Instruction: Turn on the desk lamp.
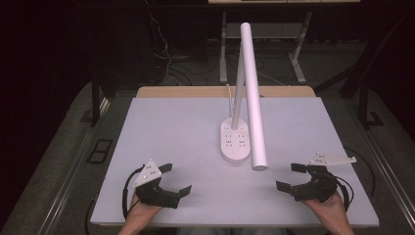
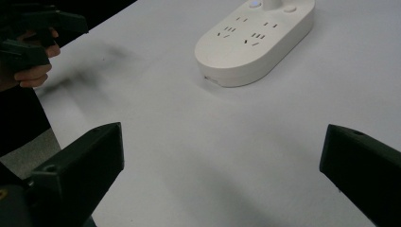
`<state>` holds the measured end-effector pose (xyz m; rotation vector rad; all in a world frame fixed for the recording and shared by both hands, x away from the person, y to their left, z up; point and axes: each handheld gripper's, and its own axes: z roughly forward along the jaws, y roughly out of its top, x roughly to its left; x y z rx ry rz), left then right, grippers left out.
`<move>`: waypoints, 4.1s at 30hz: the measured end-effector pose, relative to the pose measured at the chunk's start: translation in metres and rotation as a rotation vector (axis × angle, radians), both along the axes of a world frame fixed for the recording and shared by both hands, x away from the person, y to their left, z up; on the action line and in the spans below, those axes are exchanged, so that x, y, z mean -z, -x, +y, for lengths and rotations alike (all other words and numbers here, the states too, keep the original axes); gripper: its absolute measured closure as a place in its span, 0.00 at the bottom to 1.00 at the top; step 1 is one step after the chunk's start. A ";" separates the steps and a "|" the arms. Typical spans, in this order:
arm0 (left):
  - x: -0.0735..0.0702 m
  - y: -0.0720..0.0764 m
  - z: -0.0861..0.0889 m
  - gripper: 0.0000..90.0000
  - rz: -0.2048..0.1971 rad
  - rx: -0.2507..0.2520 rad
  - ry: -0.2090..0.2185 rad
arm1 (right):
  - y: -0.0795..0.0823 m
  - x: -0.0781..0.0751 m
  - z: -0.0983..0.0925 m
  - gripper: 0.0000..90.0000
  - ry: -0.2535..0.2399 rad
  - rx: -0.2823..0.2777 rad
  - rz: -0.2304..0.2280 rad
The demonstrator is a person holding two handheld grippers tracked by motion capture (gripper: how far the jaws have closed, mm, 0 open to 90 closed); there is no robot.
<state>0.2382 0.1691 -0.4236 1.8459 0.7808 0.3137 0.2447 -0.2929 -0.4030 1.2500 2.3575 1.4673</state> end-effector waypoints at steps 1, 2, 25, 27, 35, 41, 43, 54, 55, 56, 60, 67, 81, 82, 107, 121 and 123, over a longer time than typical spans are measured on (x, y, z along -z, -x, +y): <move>0.000 0.000 0.000 0.00 0.000 -0.001 0.000 | 0.000 -0.001 0.000 0.00 0.004 -0.001 0.004; 0.000 0.000 0.000 0.00 0.000 -0.001 0.000 | 0.000 -0.001 0.000 0.00 0.004 -0.001 0.004; 0.000 0.000 0.001 0.00 0.002 -0.007 0.005 | -0.022 -0.020 0.007 0.00 0.027 -0.033 0.007; 0.000 0.000 0.001 0.00 0.002 -0.008 0.005 | -0.025 -0.021 0.008 0.00 0.027 -0.035 0.007; 0.000 0.000 0.002 0.00 0.002 -0.009 0.006 | -0.037 -0.025 0.013 0.00 0.040 -0.047 0.011; 0.000 0.000 0.002 0.00 0.006 -0.011 0.014 | -0.048 -0.030 0.019 0.00 0.053 -0.063 0.014; 0.000 0.000 0.003 0.00 0.008 -0.013 0.015 | -0.050 -0.030 0.020 0.00 0.054 -0.065 0.013; 0.000 0.000 0.003 0.00 0.008 -0.013 0.020 | -0.066 -0.042 0.033 0.00 0.061 -0.084 0.005; 0.000 0.000 0.003 0.00 0.008 -0.013 0.020 | -0.067 -0.043 0.034 0.00 0.062 -0.088 0.009; 0.000 0.000 0.003 0.00 0.008 -0.014 0.020 | -0.069 -0.044 0.035 0.00 0.066 -0.086 0.007; 0.000 0.000 0.003 0.00 0.008 -0.014 0.020 | -0.074 -0.046 0.039 0.00 0.067 -0.087 0.008; 0.000 0.000 0.003 0.00 0.008 -0.012 0.016 | -0.086 -0.050 0.043 0.00 0.059 -0.083 0.006; -0.001 0.000 0.004 0.00 0.005 -0.010 0.019 | -0.112 -0.054 0.052 0.04 0.048 -0.079 0.010; -0.001 0.000 0.004 0.00 0.005 -0.011 0.019 | -0.116 -0.053 0.053 0.04 0.053 -0.077 0.016; -0.001 0.000 0.005 0.00 0.005 -0.007 0.017 | -0.167 -0.045 0.062 0.06 0.052 -0.017 0.062; -0.001 0.000 0.005 0.00 0.006 -0.007 0.021 | -0.188 -0.032 0.052 0.30 0.011 0.046 0.098; -0.001 0.000 0.005 0.00 0.006 -0.008 0.022 | -0.190 -0.029 0.052 0.34 0.010 0.045 0.099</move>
